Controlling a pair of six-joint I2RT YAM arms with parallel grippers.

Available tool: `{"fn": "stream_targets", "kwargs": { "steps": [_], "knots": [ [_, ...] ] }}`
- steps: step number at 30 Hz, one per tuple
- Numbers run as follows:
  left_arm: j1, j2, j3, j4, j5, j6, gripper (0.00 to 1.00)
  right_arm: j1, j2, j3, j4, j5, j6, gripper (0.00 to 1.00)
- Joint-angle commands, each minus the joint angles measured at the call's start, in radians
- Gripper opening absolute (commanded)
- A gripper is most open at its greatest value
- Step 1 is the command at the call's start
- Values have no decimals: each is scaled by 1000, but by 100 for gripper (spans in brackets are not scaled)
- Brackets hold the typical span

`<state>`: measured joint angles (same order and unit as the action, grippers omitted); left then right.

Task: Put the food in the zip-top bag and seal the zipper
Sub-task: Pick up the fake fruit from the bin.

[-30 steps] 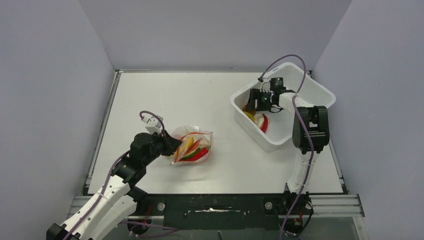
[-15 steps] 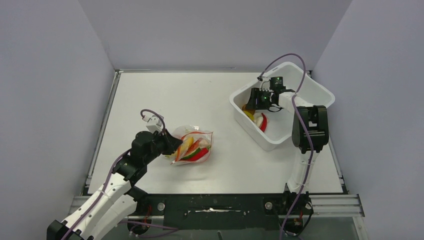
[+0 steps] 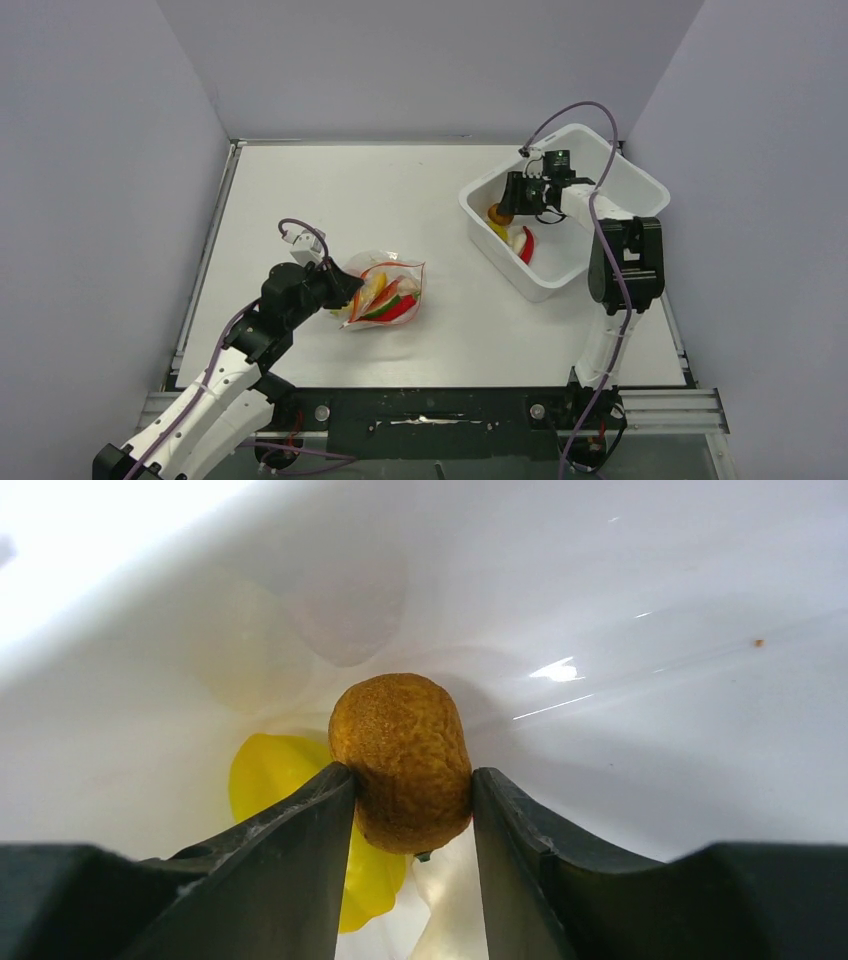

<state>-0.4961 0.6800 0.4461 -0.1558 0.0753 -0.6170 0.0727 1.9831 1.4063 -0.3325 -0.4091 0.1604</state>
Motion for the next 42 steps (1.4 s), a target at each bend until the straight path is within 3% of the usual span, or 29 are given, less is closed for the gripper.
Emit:
{"fn": "stream_targets", "kwargs": {
  "steps": [1, 22, 34, 42],
  "knots": [
    [-2, -9, 56, 26, -15, 14, 0, -7, -105, 0, 13, 39, -13, 32],
    [-2, -39, 104, 51, -30, 73, 0, -13, -334, 64, -138, 265, 61, 26],
    [-2, 52, 130, 182, -64, 53, 0, 28, -530, 66, -233, 225, 102, 25],
    [-1, 155, 172, 267, -47, 79, 0, 152, -621, 30, -195, 212, 170, 25]
  ]
}}
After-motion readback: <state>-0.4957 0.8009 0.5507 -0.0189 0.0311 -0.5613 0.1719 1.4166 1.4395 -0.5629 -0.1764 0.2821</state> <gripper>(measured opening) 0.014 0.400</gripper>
